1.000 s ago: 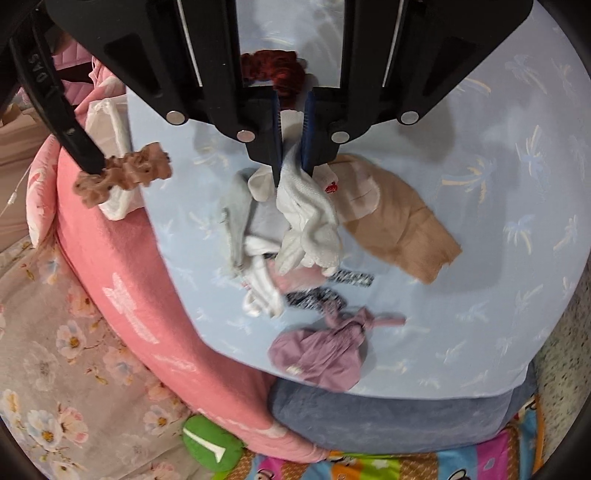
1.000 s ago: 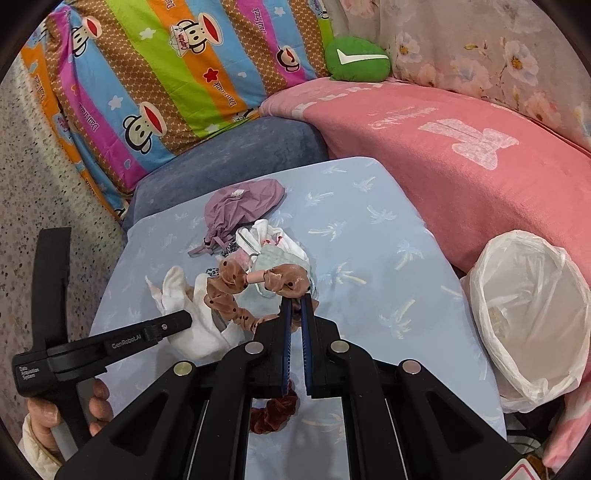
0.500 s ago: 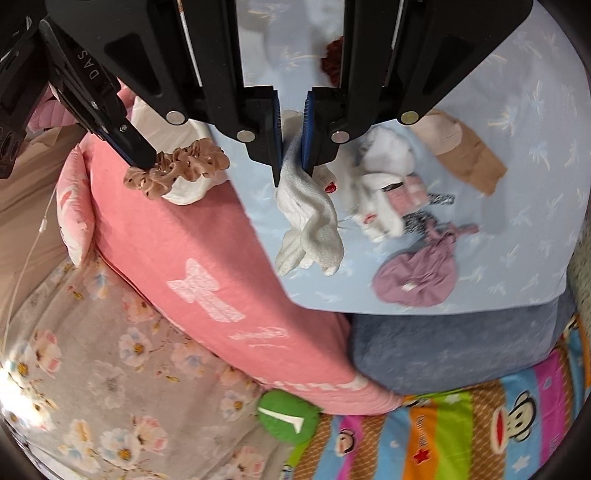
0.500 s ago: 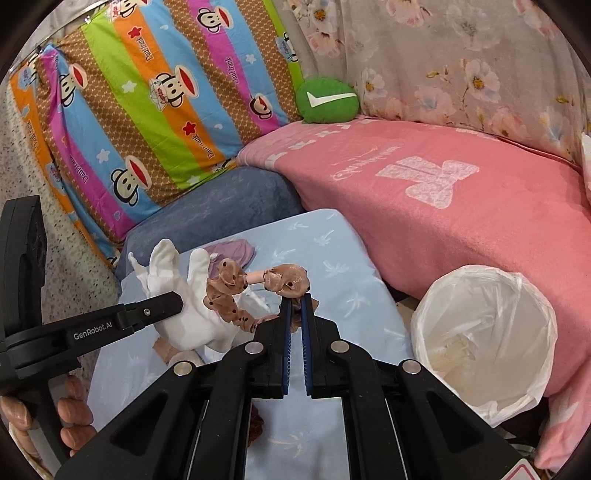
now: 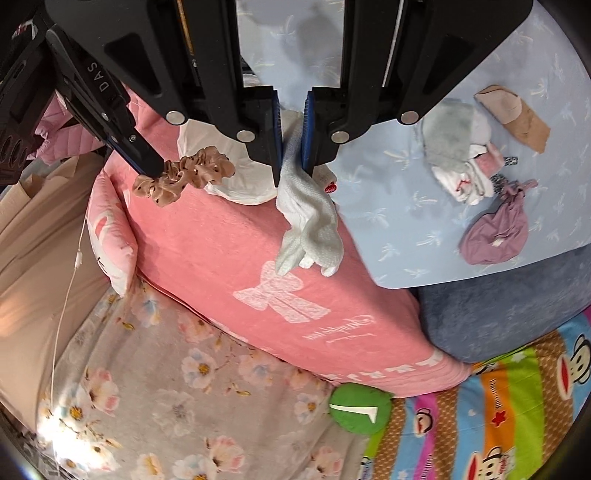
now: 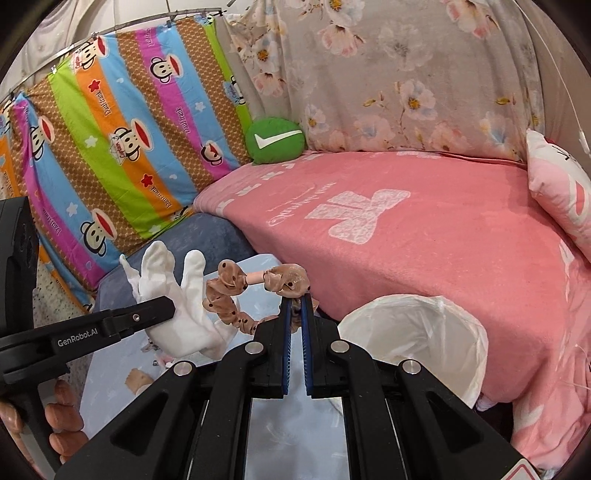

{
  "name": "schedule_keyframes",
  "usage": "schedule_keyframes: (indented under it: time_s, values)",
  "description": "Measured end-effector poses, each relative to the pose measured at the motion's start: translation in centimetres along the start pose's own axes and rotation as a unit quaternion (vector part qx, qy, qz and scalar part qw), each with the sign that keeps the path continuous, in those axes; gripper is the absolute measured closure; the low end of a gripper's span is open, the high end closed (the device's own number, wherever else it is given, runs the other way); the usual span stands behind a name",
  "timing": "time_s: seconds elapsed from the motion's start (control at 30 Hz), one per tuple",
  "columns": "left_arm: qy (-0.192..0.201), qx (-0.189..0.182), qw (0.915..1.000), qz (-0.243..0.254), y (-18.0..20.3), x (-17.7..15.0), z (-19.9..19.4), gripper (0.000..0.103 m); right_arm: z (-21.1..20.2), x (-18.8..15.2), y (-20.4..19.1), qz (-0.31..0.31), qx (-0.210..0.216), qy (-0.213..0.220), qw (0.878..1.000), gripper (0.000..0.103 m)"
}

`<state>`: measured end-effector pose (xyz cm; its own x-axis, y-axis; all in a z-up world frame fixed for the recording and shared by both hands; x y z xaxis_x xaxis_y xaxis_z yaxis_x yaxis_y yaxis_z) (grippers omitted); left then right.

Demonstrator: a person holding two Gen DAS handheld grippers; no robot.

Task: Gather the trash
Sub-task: 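Lift the white sock and tan scrunchie and carry both over the bin, then open both tools to drop the sock and scrunchie into the bin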

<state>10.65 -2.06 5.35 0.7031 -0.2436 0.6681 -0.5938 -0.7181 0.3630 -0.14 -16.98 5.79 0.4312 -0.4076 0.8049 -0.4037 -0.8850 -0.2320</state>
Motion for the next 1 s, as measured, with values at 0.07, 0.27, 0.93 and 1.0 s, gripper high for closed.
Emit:
schedule_keyframes:
  time_s: [0.07, 0.27, 0.93, 1.0]
  values:
    - [-0.005, -0.005, 0.9999, 0.010, 1.2, 0.1, 0.7, 0.094, -0.3, 0.2, 1.4, 0.007, -0.008, 0.003, 1.000, 0.098]
    - [-0.024, -0.019, 0.9987, 0.039, 4.7, 0.2, 3.2, 0.094, -0.4, 0.6, 5.2, 0.027, -0.031, 0.006, 0.999, 0.098]
    - [-0.037, -0.034, 0.9964, 0.069, 9.5, 0.5, 8.2, 0.042, 1.3, 0.8, 12.2, 0.066, -0.086, -0.005, 0.994, 0.091]
    - [-0.032, -0.028, 0.9967, 0.069, 9.3, 0.5, 8.1, 0.042, 1.8, 0.8, 12.3, 0.064, -0.089, -0.009, 0.994, 0.091]
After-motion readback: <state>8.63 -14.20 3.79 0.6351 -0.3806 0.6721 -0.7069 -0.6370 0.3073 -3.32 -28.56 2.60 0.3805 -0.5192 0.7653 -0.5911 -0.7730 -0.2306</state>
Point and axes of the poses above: each gripper's, at about its wrist camera, not at the fingertips, and z roughly the way its jaws point, y to its right, x to its top, the point moved 1 cm from there along z, roughly the way its jaws point, and after that the axes turned 2 degrees about -x, right-handed, at the moved point
